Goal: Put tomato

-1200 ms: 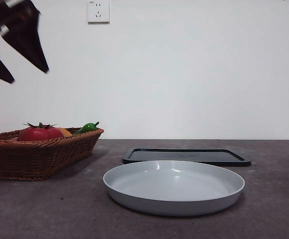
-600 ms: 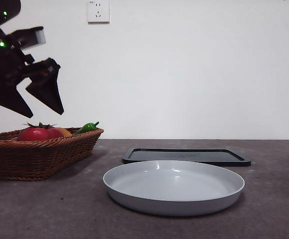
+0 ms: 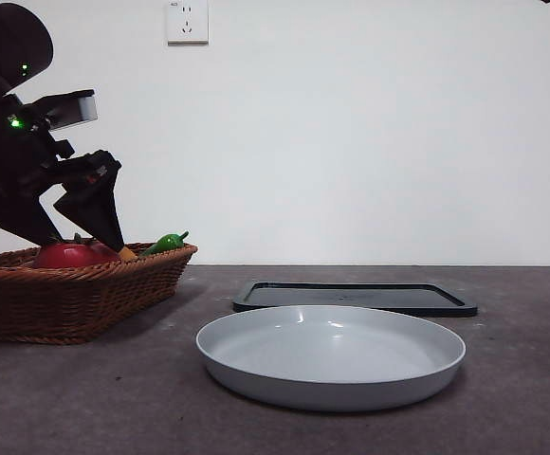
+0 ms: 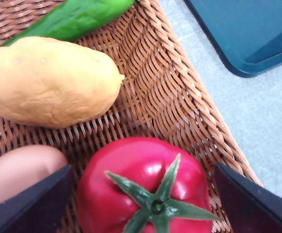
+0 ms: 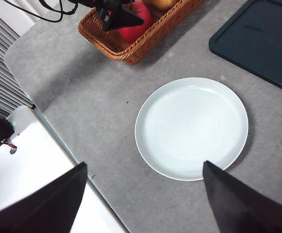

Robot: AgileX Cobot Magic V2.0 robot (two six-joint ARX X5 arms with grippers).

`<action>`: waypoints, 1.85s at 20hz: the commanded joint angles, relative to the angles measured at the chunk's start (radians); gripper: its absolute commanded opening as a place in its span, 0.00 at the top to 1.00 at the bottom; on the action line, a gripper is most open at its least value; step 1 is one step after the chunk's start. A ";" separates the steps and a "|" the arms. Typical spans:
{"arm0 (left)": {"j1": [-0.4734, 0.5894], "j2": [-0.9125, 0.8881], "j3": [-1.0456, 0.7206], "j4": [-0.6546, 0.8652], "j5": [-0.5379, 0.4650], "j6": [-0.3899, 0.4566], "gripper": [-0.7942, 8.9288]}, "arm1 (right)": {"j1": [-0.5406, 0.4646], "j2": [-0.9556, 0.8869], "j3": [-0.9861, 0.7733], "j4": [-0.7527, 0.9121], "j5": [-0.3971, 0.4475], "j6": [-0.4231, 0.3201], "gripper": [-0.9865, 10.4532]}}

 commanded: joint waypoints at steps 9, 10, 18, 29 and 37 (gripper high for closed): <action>-0.003 0.041 0.023 -0.013 -0.003 0.014 0.44 | 0.005 0.008 0.018 0.007 -0.002 -0.005 0.58; -0.003 0.045 0.023 -0.019 -0.003 0.015 0.44 | 0.005 0.008 0.018 0.006 -0.002 -0.005 0.58; -0.003 0.026 0.034 -0.029 -0.003 -0.004 0.63 | 0.005 0.008 0.018 0.006 -0.002 -0.005 0.58; -0.266 -0.229 0.105 -0.116 0.089 -0.079 0.63 | 0.005 0.008 0.018 0.010 0.028 -0.005 0.58; -0.468 -0.028 0.105 -0.050 0.089 -0.075 0.63 | 0.005 0.008 0.018 0.010 0.028 -0.005 0.58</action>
